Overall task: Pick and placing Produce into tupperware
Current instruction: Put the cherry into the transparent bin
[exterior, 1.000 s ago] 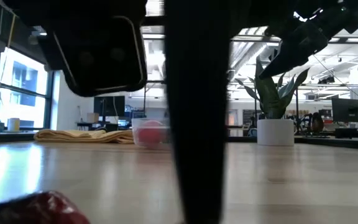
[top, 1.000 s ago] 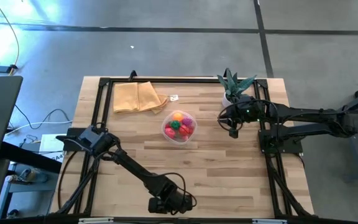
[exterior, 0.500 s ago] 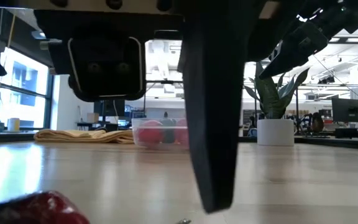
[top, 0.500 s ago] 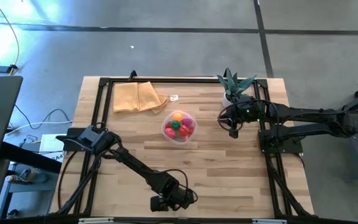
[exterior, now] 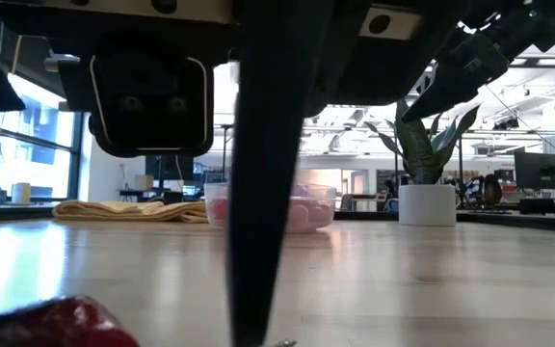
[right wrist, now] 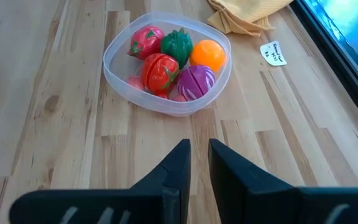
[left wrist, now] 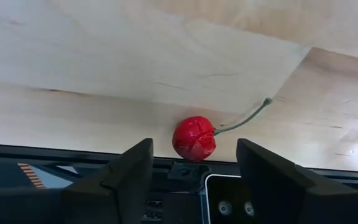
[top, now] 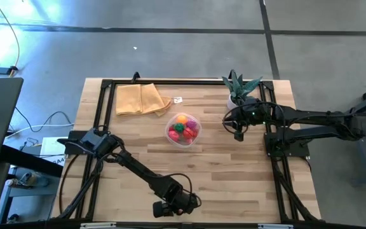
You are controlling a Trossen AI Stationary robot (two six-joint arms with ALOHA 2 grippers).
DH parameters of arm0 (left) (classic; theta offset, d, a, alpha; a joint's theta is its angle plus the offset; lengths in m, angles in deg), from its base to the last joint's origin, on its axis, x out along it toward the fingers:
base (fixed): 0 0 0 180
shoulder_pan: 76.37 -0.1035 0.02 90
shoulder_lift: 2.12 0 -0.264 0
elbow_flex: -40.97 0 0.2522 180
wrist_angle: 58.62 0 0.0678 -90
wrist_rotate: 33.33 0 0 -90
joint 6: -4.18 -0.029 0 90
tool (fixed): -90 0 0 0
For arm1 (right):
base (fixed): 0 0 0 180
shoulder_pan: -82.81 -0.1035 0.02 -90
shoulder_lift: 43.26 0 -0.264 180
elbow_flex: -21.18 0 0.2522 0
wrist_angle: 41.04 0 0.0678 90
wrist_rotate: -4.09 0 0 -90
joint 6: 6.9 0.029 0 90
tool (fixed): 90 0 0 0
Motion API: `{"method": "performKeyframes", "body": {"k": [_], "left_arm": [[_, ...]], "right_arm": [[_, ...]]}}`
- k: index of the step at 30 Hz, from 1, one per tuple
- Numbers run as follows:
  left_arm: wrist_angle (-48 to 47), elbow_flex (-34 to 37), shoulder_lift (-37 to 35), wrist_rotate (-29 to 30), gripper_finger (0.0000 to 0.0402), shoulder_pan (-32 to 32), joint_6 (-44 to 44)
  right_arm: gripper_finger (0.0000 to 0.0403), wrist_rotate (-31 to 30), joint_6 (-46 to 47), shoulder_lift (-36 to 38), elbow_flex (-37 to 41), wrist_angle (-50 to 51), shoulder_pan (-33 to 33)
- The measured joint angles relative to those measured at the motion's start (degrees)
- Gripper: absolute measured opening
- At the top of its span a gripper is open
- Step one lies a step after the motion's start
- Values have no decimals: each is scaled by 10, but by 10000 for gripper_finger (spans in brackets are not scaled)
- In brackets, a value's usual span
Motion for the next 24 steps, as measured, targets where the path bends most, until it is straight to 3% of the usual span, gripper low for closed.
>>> {"method": "performKeyframes", "body": {"k": [24], "left_arm": [[-13,0,6,8,111,0,-35]], "right_arm": [[46,0,0,0,0,0,0]]}}
